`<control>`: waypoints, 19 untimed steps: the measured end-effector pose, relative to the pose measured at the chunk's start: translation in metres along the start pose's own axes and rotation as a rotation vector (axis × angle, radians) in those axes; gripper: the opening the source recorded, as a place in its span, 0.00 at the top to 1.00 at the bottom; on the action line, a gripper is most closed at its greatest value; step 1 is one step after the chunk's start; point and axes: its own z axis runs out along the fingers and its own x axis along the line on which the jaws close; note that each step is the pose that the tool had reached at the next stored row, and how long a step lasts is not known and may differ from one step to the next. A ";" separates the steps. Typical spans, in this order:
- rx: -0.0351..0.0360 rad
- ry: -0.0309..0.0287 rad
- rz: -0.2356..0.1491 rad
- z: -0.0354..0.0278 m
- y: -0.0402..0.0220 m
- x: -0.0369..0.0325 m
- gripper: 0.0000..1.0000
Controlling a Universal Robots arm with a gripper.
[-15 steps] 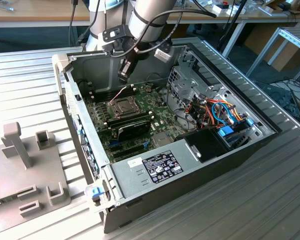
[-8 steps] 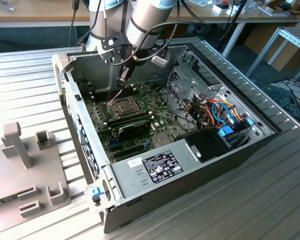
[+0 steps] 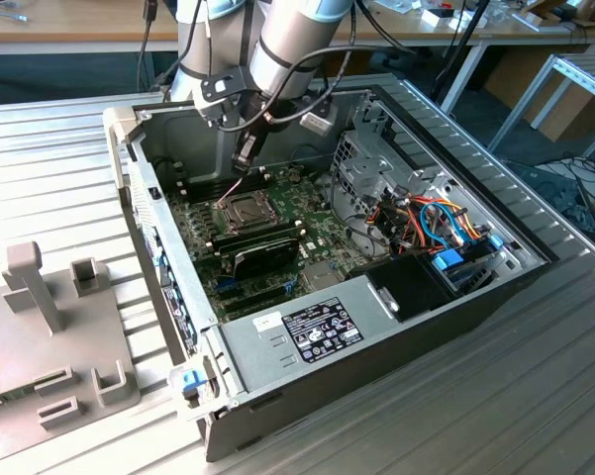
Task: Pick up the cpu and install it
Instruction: 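Install the first cpu locking lever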
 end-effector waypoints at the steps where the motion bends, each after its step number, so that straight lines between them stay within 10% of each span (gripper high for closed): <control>1: 0.0000 0.0000 0.000 0.0006 0.0002 0.0000 0.89; 19: 0.0001 -0.0004 -0.002 0.0158 0.0110 0.0050 0.89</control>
